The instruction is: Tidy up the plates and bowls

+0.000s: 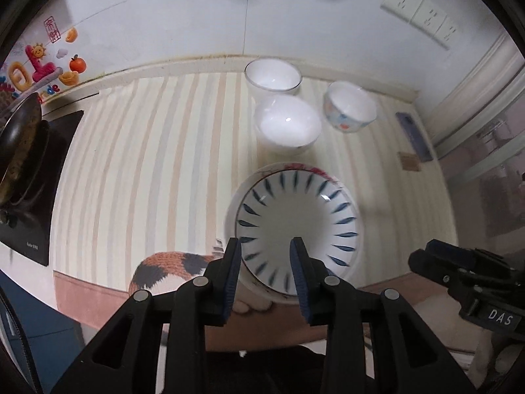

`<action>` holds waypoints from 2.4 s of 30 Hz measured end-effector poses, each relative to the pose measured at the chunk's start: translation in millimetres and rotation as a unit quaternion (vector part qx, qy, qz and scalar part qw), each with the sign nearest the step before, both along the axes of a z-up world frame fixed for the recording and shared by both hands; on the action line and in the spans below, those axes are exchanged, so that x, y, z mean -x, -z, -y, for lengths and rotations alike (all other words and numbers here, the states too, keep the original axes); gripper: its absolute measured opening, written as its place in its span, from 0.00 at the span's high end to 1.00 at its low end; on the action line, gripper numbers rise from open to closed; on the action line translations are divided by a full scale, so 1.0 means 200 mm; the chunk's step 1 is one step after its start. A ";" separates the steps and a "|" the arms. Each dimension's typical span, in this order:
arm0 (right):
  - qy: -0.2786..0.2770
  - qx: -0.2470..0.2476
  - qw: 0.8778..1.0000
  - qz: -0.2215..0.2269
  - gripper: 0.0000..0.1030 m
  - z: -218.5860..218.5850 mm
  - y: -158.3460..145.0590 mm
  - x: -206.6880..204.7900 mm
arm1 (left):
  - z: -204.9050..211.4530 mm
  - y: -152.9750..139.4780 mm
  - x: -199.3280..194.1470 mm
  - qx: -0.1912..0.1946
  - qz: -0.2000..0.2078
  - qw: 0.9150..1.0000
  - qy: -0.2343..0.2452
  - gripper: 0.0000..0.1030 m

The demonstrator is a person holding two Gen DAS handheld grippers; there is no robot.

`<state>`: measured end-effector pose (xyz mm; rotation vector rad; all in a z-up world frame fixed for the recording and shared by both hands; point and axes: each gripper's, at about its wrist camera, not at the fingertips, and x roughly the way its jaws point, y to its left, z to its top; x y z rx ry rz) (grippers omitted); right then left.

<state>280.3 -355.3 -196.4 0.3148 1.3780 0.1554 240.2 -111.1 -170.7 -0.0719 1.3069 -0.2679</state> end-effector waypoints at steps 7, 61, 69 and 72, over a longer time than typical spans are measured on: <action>-0.012 0.006 1.000 0.018 0.40 -0.03 -0.23 0.13 | -0.04 -0.16 0.10 0.018 0.001 1.000 -0.012 0.66; 0.047 -0.062 0.997 -0.029 0.84 0.14 0.85 -0.99 | 0.22 0.71 -0.96 0.043 -0.038 0.998 -0.004 0.79; 0.049 -0.055 0.997 -0.002 0.84 0.30 0.63 -0.76 | 0.43 0.51 -0.78 0.065 -0.020 0.997 0.019 0.79; 0.056 -0.045 0.997 0.001 0.84 0.44 0.56 -0.64 | 0.55 0.49 -0.70 0.073 -0.023 0.996 0.035 0.79</action>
